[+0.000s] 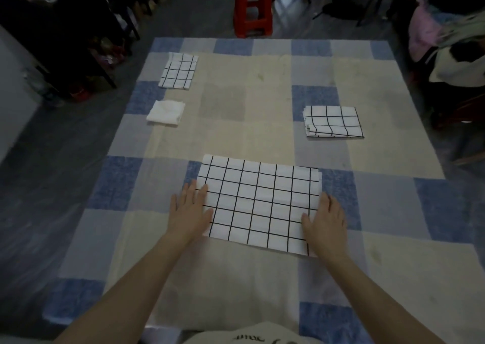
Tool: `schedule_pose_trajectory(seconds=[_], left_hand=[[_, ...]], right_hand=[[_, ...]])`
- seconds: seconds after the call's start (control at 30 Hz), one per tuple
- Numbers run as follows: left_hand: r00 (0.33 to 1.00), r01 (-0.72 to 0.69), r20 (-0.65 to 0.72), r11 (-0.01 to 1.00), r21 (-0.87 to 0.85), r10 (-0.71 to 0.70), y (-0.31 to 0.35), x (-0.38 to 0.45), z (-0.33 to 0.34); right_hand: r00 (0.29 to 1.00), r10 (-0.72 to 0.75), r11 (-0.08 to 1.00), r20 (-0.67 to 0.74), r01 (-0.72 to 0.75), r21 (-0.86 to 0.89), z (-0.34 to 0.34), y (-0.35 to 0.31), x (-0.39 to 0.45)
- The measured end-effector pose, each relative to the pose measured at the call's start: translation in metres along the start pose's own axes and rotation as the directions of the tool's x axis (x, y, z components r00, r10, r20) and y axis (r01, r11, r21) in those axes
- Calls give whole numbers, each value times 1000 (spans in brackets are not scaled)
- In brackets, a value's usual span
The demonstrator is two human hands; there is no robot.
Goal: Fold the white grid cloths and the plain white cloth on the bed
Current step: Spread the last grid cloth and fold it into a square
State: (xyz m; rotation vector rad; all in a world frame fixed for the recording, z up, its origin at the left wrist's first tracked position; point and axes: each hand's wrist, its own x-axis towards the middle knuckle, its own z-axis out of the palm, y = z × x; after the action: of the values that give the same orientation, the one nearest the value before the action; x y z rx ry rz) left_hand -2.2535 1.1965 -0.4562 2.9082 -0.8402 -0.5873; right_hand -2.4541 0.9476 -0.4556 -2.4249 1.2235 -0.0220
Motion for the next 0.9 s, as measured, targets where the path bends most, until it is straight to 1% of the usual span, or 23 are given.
schedule_pose_trajectory(seconds=[0.03,0.07,0.1,0.13,0.17,0.2,0.27,0.33,0.4,0.47,0.53,0.67,0.73,0.8,0.9], left_hand=[[996,-45,-74,999,22,47,9,-3,-3],[980,-133,-142,991,31,136,19,-6,-5],[947,-252,-199,967,36,254,29,-9,-4],[909,-352,-222,935,41,352,41,-13,-2],[896,-401,-191,915,36,400,53,-18,1],[902,-406,-150,913,21,405,64,-23,5],[946,-323,-25,945,-45,322,78,-31,14],[964,-264,33,964,-31,265,82,-34,21],[964,-264,34,965,-6,264,81,-35,20],[961,-268,58,963,-21,269,80,-32,13],[959,-268,79,962,-55,272,80,-29,8],[958,-263,90,961,-87,271,80,-26,4],[958,-265,93,960,-86,273,79,-27,5],[955,-270,102,958,-92,279,78,-27,4],[949,-283,113,954,-100,294,77,-26,2]], right_hand=[[1000,25,999,-10,-25,36,-3,-4,2],[998,63,995,-2,-63,79,-7,-9,5],[993,114,984,20,-116,137,-10,-13,10],[984,170,962,46,-176,209,-13,-16,15],[970,231,922,73,-242,302,-16,-19,20],[954,284,865,97,-299,403,-18,-20,25],[918,368,744,148,-386,546,-19,-21,33],[877,421,653,232,-470,594,-23,-23,39],[849,439,606,293,-521,601,-25,-24,45],[841,425,626,335,-540,563,-31,-24,49],[841,393,679,372,-539,499,-35,-24,51],[901,318,814,294,-418,403,-35,-22,48],[914,305,835,268,-392,386,-36,-20,45],[913,290,848,286,-384,366,-39,-23,44],[915,254,891,314,-347,291,-40,-27,40]])
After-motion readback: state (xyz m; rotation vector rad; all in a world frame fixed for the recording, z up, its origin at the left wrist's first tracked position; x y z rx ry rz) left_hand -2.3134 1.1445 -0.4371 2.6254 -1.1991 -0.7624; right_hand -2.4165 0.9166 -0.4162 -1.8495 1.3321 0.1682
